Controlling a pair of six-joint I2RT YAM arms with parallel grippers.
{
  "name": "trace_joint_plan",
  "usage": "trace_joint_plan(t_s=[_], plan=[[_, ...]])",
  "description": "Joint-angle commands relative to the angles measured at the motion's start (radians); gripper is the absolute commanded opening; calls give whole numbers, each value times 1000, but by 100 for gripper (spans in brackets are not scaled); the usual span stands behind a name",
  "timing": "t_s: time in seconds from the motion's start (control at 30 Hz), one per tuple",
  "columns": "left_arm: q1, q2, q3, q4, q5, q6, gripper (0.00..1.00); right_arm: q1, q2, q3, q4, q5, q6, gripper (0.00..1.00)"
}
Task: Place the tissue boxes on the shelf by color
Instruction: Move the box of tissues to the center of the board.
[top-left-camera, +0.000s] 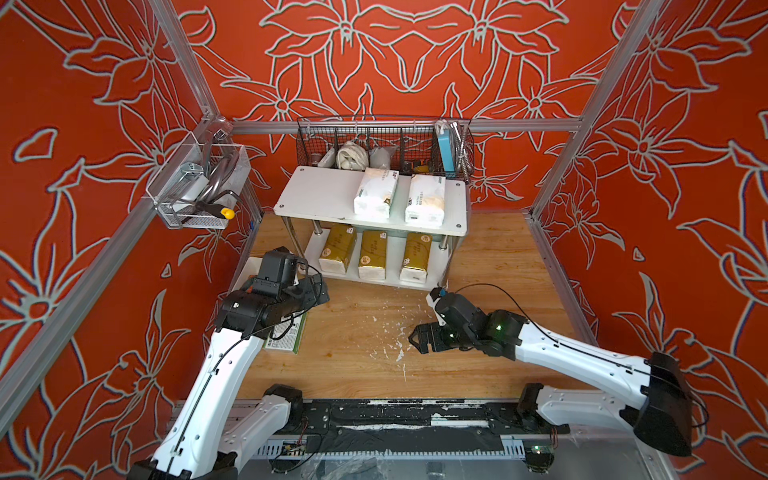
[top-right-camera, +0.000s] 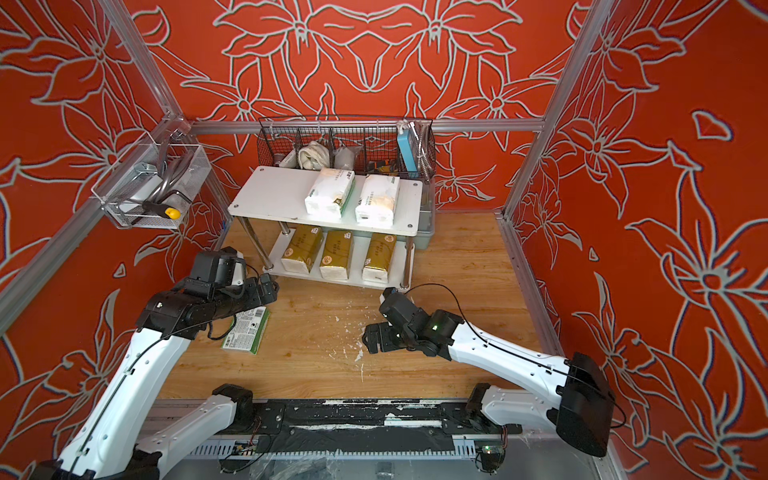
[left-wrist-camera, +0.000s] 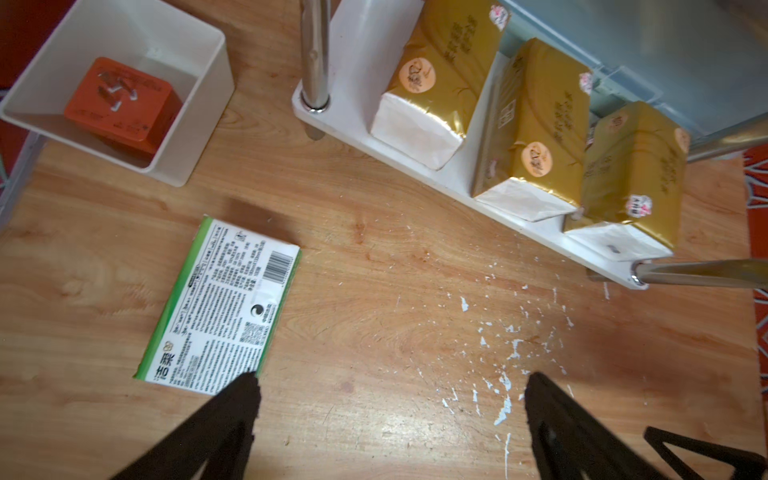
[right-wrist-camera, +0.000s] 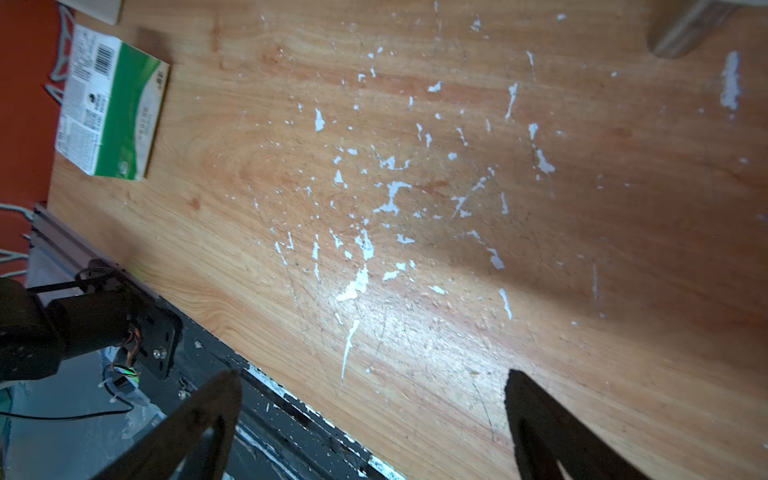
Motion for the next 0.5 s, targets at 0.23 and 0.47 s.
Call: trace_joint_plan(t_s=[0.23, 0.47], plan=[[91, 26, -155, -6, -118, -230, 98, 6, -88, -44, 71, 11, -13, 99], [225, 75, -249, 97, -119, -323, 98, 6, -148, -77, 54, 24, -23, 99]])
